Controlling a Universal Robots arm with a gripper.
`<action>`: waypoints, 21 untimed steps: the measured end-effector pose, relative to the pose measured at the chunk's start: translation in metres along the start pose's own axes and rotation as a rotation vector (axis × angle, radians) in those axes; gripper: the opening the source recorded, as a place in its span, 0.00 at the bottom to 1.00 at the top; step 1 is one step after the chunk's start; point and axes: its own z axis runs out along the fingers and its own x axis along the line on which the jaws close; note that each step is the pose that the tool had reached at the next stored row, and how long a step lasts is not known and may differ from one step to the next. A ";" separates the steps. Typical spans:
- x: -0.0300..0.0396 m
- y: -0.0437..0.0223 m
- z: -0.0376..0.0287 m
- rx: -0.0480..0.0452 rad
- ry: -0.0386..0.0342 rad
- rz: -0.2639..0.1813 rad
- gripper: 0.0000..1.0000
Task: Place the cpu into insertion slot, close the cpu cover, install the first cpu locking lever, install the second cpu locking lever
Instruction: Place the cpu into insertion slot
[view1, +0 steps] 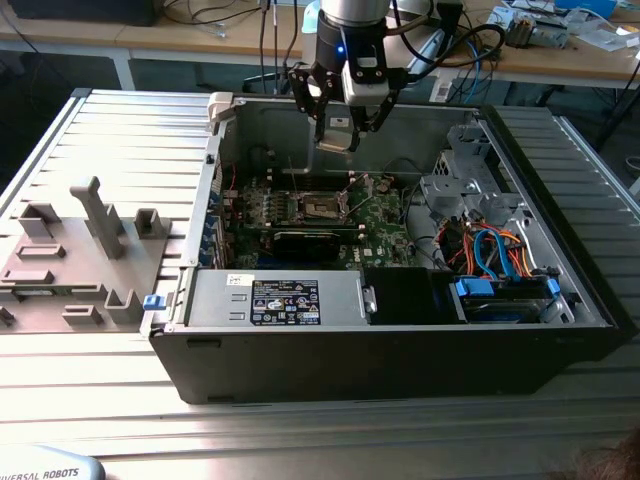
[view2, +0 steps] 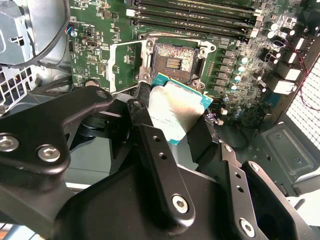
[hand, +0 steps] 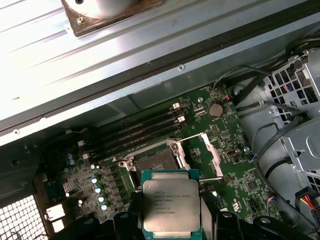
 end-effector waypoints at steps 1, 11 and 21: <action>0.0000 0.0000 0.0000 0.0000 -0.0001 0.001 0.54; 0.0000 0.0000 0.0005 -0.0001 -0.0005 0.007 0.54; 0.0000 -0.0001 0.0009 -0.0002 -0.0009 0.014 0.54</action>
